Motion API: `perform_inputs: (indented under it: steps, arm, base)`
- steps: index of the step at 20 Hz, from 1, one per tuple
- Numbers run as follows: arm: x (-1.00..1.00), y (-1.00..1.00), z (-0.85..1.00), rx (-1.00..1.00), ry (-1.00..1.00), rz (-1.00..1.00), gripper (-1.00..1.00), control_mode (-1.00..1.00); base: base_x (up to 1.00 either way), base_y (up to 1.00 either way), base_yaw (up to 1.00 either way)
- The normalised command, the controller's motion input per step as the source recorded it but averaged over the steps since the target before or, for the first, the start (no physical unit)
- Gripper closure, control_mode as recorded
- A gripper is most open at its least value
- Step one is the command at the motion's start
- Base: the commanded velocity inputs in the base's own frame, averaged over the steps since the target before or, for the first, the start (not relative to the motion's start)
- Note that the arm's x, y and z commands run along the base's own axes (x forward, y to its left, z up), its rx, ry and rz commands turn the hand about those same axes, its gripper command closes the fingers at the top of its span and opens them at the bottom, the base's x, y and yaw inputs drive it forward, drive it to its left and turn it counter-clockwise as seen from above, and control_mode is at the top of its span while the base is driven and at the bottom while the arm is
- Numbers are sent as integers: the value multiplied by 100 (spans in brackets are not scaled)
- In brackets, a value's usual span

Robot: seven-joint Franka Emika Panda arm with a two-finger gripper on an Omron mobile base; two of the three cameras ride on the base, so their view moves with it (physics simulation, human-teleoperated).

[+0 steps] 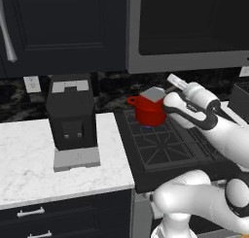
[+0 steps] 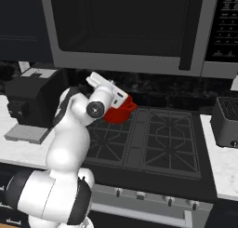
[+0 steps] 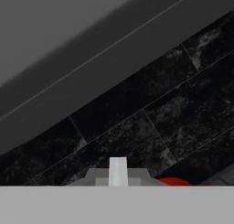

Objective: Put the squash and garlic in the pot. Retrieve the spatula and lightly stir the vegetables in the pot.

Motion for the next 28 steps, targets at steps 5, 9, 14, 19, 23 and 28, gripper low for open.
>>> perform_inputs:
  steps: [5, 9, 14, 19, 23, 28]
  arm:
    - [67, 0, -40, -11, 1, -4, 100, -100]
    - [58, 0, -37, -10, 6, -6, 100, -100]
    - [57, 0, -10, -7, 14, -7, 100, -100]
    - [64, 0, 0, -5, 14, -5, 100, -100]
    - [68, 7, -3, -6, 17, -3, 100, -100]
    - [73, 25, -9, -7, 18, 0, 100, -100]
  base:
    - [0, 0, 0]
    - [0, 0, 0]
    - [0, 0, 0]
    - [0, 0, 0]
    - [0, 0, 0]
    - [0, 0, 0]
